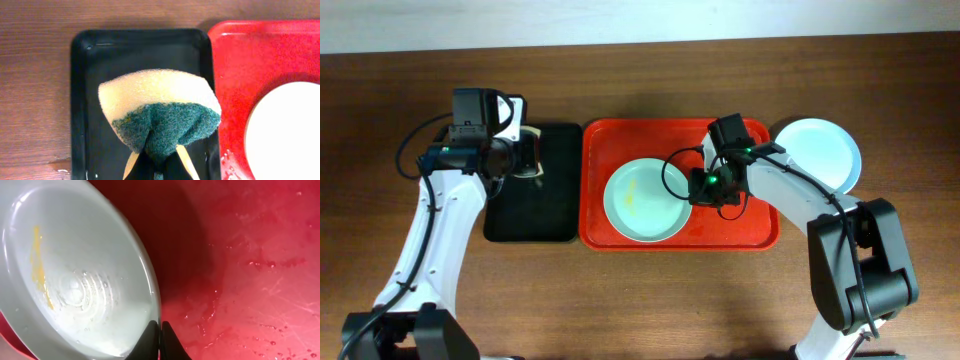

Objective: Clean dirty plates on tray and stack at the side
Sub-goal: 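Hold the pale green plate rim with the right gripper on the tray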

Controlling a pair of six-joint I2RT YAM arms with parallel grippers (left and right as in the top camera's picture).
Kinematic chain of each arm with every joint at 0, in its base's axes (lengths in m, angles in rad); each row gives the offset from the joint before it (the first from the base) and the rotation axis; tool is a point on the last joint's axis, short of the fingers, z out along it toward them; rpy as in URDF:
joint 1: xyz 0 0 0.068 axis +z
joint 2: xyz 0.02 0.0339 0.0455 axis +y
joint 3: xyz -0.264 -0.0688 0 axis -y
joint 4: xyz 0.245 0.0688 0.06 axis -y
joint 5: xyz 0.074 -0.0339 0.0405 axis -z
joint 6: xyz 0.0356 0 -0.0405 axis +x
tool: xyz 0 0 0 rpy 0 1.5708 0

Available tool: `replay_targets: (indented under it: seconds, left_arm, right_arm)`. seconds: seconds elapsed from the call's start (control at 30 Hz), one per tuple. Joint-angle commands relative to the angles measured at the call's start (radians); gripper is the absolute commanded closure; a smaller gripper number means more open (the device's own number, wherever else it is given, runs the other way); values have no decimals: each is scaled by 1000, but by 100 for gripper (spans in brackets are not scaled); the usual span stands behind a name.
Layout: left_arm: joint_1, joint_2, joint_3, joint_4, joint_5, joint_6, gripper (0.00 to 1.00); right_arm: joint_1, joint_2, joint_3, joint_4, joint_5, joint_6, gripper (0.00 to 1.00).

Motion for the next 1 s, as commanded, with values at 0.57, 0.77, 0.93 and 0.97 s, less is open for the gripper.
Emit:
replay_targets:
  seconds: [0.57,0.77,0.93,0.97]
  left_arm:
    - [1,-7,15,-52,34,42,100]
    - [1,7,13,-69,34,42,100]
    - [1,10,13,-69,34,42,100]
    - [1,10,13,-69,34,42,100]
  right_arm:
    - [7,-16,-14,19,36,26,96]
    - [7,-15,-15,23,41,29,72]
    - [7,3,-22,41,40,30,86]
    - [7,6,-22,41,39,31,88]
